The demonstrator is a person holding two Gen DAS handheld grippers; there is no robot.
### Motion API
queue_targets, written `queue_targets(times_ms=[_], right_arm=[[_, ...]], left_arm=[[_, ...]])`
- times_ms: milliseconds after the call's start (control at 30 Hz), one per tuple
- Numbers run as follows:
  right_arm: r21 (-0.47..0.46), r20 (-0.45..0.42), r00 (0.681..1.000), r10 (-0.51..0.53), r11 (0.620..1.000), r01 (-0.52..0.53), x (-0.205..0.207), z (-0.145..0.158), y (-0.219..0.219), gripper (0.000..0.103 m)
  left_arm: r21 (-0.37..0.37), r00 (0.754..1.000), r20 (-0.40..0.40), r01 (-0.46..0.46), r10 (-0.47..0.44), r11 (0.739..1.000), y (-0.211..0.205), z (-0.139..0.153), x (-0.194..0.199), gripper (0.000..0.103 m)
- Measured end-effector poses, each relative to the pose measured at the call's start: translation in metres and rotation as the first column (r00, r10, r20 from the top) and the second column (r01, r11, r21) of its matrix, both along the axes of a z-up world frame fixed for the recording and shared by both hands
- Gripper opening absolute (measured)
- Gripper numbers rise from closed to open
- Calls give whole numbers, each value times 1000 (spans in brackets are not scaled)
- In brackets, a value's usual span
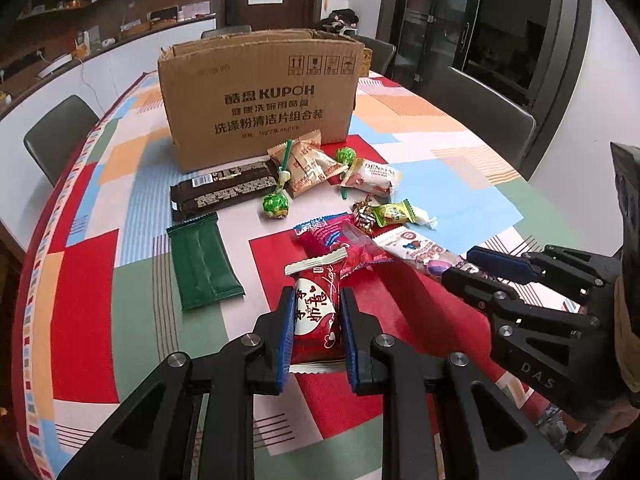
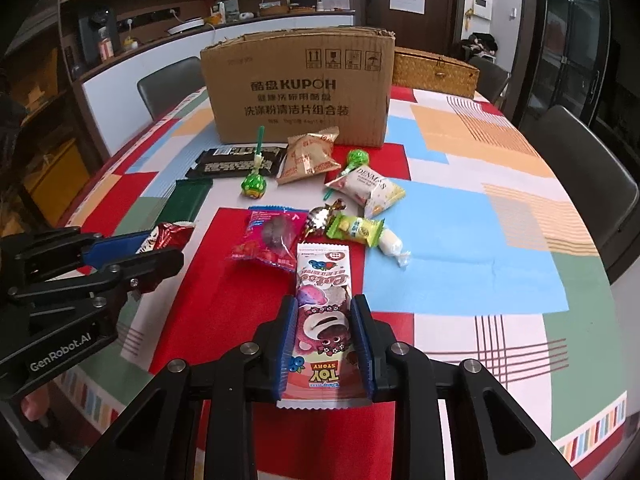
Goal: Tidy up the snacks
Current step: 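Carry both packets to the cardboard box and open both tools inside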
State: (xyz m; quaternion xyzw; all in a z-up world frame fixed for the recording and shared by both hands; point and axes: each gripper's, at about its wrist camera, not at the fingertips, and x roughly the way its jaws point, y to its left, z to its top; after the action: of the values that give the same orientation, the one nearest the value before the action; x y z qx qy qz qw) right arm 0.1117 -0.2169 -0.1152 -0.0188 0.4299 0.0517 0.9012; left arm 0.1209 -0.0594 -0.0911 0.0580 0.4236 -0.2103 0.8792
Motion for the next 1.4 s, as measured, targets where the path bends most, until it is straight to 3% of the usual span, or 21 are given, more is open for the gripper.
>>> queue_targets(times_ms=[333,600,933,1133,1400], right_arm=[[-25,106,994,4,1000,-2,-17,34,3,28],[-16,205,979,20,1000,-17,-5,63,4,28],[-1,327,943,52,998,-55,30,102,11,28],[-11,400,914,71,997,-73,61,126,18,28],[-1,436,897,72,997,-80,108,150,23,28]], left_arm=[[-20,997,72,7,-6,1000,0,25,-5,22],[-35,988,154,-26,31,999,5,55,9,22],[-43,960,273,-53,63,998,14,96,41,22],[-64,948,308,-64,81,996,20,118,72,22],[-94,940,330,-60,88,994,26,139,121,22]])
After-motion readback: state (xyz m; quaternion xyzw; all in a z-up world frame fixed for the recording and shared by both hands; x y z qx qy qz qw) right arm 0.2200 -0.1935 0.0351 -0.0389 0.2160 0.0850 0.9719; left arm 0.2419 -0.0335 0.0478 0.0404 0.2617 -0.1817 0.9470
